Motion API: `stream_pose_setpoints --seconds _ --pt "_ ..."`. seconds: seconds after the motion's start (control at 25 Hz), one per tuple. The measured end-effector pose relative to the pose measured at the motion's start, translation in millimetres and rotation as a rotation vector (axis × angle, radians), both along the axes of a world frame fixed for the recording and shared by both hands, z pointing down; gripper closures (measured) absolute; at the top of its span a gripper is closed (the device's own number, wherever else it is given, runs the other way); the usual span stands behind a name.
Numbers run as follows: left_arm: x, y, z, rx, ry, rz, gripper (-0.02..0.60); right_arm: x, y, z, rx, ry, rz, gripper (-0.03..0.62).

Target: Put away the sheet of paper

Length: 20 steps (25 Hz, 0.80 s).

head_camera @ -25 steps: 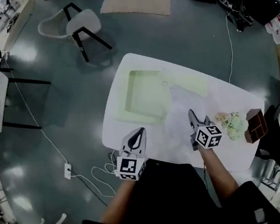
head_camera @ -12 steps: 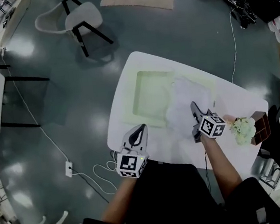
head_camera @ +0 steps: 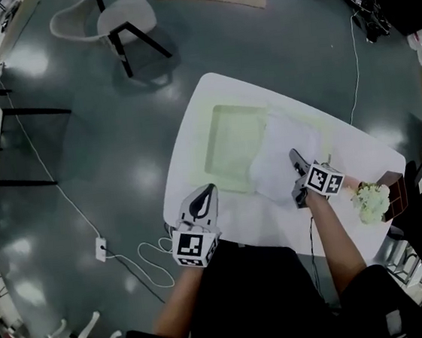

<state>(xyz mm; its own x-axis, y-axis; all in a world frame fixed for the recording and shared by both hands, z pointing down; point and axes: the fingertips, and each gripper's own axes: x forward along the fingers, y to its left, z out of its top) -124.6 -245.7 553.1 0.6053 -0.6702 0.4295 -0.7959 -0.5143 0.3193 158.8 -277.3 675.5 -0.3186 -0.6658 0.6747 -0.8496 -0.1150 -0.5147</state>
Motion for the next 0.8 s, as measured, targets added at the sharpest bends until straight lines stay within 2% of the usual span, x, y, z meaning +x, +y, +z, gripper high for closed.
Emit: stream_pose_setpoints --seconds 0.24,0.8 --pt "0 6 10 -0.008 -0.043 0.01 0.577 -2 -13 13 -0.032 -0.056 0.037 0.594" --pt "17 11 14 -0.032 0.001 0.006 0.577 -38 -32 47 -0.108 -0.071 -0.058 0.594"
